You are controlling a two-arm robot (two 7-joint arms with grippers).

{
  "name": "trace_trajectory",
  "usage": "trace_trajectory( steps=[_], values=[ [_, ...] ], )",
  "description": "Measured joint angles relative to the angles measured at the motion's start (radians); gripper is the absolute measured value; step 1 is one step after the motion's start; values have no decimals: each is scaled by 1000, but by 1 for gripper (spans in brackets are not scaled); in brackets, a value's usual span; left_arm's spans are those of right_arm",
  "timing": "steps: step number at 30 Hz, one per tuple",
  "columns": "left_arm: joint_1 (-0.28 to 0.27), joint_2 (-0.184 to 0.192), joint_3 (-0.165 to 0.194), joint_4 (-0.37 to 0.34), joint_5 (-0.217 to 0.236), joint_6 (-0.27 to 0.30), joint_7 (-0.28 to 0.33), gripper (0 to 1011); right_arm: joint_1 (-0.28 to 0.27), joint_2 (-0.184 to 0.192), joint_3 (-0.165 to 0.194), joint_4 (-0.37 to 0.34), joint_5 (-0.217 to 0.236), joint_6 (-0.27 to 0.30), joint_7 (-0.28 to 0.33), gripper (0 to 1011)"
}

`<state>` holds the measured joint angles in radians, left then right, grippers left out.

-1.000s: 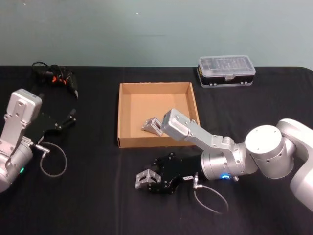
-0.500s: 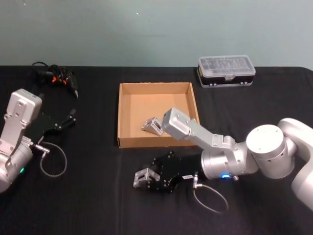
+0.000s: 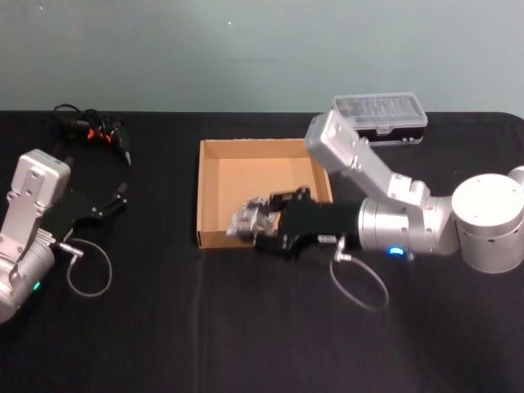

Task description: Use one hand to pick up the angle iron from the table and place it into the box.

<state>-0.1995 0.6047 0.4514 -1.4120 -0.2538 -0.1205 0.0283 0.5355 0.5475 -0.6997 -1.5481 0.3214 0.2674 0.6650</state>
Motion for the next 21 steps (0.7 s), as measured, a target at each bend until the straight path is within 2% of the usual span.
trace_trajectory(
  steps=[5,9,15,21],
  values=[
    [0,0,0,0,0,0,0,1011,4,-25,41,10,-11,1,-78,446],
    [0,0,0,0,0,0,0,1011,14,-63,65,50,-44,4,-153,446],
    [0,0,0,0,0,0,0,1012,37,-150,91,162,-92,18,-269,446],
    [0,0,0,0,0,0,0,1011,82,-234,95,298,-119,26,-314,446]
  ],
)
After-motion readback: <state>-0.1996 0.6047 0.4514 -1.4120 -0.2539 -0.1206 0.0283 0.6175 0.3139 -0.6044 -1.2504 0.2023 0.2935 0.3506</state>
